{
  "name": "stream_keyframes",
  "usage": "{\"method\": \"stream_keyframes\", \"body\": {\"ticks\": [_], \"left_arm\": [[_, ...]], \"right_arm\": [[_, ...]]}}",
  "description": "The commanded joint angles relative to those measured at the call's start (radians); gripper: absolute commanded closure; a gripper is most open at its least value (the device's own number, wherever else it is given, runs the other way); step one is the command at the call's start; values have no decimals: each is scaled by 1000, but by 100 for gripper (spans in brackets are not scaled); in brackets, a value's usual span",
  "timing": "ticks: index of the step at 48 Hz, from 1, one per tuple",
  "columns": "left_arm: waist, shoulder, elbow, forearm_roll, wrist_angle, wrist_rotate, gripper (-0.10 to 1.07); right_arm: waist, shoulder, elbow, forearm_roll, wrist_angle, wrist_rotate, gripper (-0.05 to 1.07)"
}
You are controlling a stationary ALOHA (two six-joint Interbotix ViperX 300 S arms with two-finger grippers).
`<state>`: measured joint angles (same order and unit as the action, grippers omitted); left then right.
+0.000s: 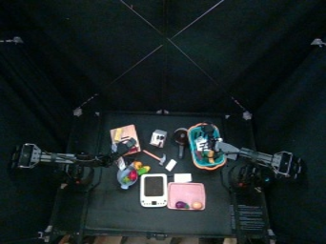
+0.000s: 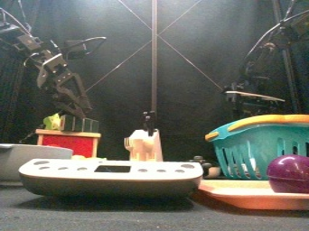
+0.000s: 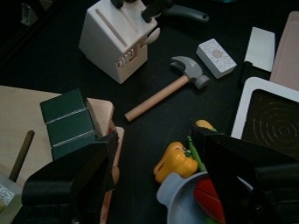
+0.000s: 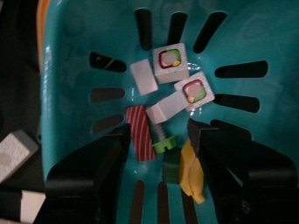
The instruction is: Pick up and place green screw in plate
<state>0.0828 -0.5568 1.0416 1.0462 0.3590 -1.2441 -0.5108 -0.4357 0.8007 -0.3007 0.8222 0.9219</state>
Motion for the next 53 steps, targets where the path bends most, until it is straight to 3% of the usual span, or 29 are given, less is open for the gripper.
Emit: {"method": "stream_keyframes", "body": {"ticks": [1,7,18,26,53], "left_arm": [[3,0,-9,3,-2,-2,-1],[3,0,-12,-2,-2,-3,-1],[3,0,-20,2,-40,-6,-1],[3,-2,-8,-2,-77,0,-1],[26,0,-6,-64,-75,-2,-1]], "right_arm": [[-35,-34,-26,49,5,-83,15],[-63,-31,-26,123,51,-215,15],[-126,-23,-11,161,100,-422,15],[-170,-14,12,163,71,-449,15],[-164,77,66,201,-44,-457,15]]}}
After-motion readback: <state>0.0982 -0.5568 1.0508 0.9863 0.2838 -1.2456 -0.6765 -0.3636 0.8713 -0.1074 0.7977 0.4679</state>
